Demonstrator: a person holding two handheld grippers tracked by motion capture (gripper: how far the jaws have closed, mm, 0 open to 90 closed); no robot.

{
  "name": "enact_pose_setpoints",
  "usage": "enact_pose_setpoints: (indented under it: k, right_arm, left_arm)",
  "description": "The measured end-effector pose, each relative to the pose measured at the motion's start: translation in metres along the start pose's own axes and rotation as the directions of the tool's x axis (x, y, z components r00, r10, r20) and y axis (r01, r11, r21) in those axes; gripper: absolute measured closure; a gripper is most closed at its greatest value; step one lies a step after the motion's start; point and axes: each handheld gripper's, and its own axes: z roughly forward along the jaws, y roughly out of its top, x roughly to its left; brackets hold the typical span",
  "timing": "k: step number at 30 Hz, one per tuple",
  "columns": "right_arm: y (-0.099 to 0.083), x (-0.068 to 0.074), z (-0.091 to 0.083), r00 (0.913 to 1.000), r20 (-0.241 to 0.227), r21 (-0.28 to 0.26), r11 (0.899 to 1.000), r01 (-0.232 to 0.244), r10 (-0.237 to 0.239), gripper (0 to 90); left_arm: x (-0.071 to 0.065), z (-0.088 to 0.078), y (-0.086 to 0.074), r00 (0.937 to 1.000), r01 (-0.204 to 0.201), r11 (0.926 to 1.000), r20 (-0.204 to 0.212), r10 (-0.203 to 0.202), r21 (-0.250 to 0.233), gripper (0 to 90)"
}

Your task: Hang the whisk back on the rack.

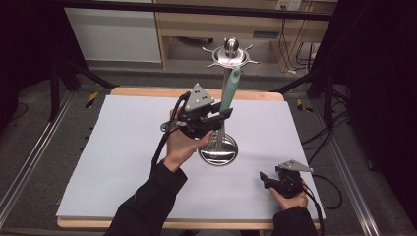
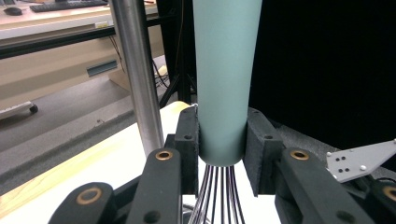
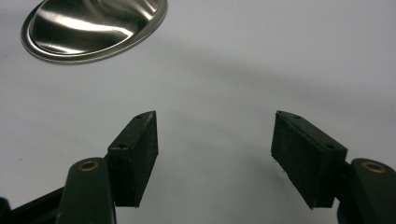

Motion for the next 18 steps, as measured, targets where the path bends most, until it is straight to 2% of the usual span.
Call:
enact_pose_setpoints:
  k: [7, 8, 14, 18]
  right_arm:
    - [0.0, 0.0, 0.0, 1.0, 0.001, 0.003, 1.0, -0.004, 0.004, 32.0]
    - [0.0, 0.0, 0.0, 1.0, 0.0, 0.002, 1.0, -0.004, 0.004, 31.9]
    - [0.0, 0.0, 0.0, 1.0, 0.001, 0.001, 1.0, 0.001, -0.001, 31.9]
    - [0.0, 0.0, 0.001, 1.0, 0.002, 0.003, 1.0, -0.001, 0.001, 31.9]
  left_arm:
    - [0.002, 0.004, -0.002, 1.0, -0.002, 1.0, -0.009, 0.002, 0.0, 69.0]
    - [0.003, 0.004, -0.002, 0.9997, -0.022, 0.9998, -0.014, 0.022, -0.001, 69.0]
    - [0.002, 0.008, -0.004, 0.9996, -0.02, 0.9997, -0.021, 0.02, -0.012, 68.7]
    - [0.003, 0.011, -0.004, 0.9991, -0.036, 0.9992, -0.024, 0.035, -0.016, 68.7]
